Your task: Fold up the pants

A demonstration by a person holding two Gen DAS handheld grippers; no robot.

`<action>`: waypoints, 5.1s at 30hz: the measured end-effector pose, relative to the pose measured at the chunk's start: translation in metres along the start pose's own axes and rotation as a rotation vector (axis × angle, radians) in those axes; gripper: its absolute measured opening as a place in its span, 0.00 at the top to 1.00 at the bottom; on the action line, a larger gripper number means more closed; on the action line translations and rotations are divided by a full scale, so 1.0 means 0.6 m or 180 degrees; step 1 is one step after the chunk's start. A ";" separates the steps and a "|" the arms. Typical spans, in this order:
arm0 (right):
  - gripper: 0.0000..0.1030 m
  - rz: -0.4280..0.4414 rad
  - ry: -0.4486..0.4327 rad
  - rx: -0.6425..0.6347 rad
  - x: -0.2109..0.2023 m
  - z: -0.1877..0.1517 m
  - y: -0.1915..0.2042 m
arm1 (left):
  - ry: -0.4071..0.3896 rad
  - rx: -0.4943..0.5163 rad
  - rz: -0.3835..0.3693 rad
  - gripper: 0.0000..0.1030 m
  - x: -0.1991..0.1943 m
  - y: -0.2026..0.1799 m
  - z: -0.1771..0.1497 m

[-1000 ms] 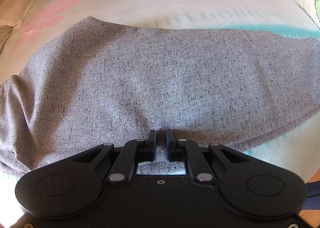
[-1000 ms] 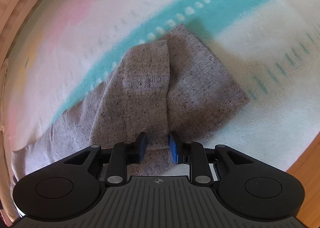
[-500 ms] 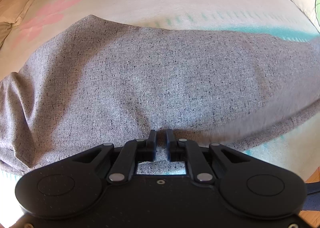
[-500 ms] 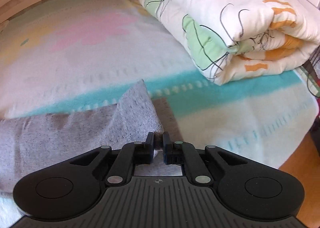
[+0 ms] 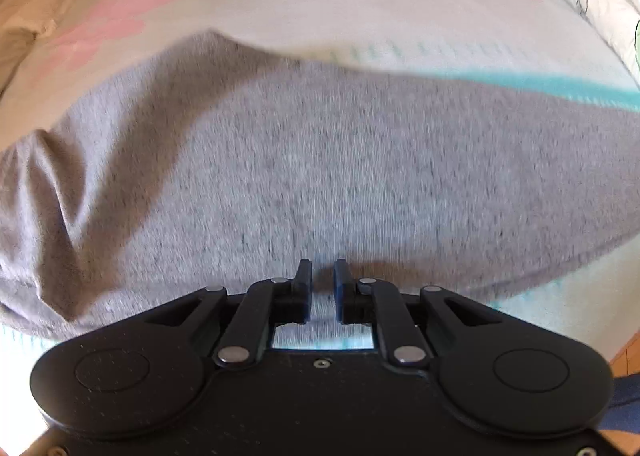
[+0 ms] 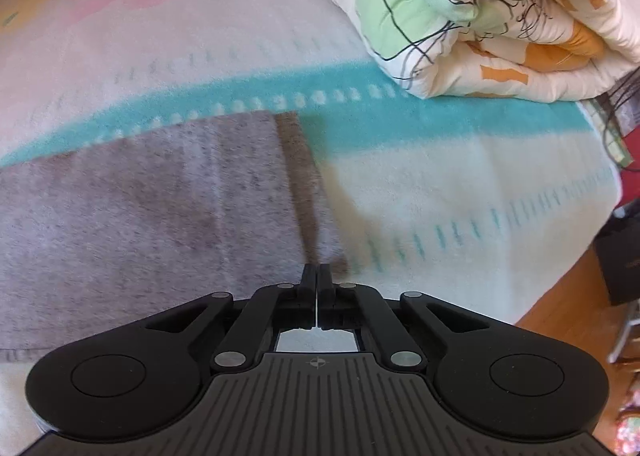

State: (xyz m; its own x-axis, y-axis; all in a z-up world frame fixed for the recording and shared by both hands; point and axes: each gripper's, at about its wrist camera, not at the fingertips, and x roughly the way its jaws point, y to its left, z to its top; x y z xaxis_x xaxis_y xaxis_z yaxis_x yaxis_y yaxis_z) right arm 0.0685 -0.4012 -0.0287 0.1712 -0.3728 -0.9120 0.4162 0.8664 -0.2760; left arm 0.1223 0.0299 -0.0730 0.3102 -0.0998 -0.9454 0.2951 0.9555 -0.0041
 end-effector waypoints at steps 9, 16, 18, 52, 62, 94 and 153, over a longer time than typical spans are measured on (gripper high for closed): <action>0.94 0.0850 -0.0439 0.0774 -0.046 0.032 -0.035 | 0.0057 0.0020 -0.0159 0.86 -0.009 0.010 -0.012; 0.81 0.1540 -0.0441 0.0315 -0.063 0.096 0.080 | -0.0114 -0.0270 -0.0194 0.84 -0.029 0.038 0.044; 0.81 0.1619 -0.0453 0.0093 -0.069 0.113 0.128 | -0.0185 -0.0341 -0.0142 0.78 -0.036 0.057 0.067; 0.81 0.2574 -0.0821 -0.2403 -0.256 -0.046 0.559 | -0.0543 -0.2737 0.0288 0.32 -0.062 0.595 -0.053; 0.81 0.2613 -0.0854 -0.2465 -0.259 -0.057 0.558 | -0.0389 -0.2648 0.0660 0.83 -0.030 0.578 -0.014; 0.97 0.2584 -0.1554 -0.3629 -0.286 -0.148 0.590 | -0.0684 -0.2664 0.0546 0.93 -0.116 0.589 -0.052; 0.92 0.2868 -0.1025 -0.3556 -0.222 -0.094 0.682 | -0.0312 -0.1318 0.0067 0.59 -0.032 0.323 0.181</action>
State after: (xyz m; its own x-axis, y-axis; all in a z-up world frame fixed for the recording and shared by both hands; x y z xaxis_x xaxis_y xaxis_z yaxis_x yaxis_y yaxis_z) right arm 0.1655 0.0218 -0.0374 0.2422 0.4939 -0.8351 -0.8020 0.5863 0.1141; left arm 0.2717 0.1866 -0.0200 0.4026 -0.0860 -0.9113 -0.0939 0.9864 -0.1345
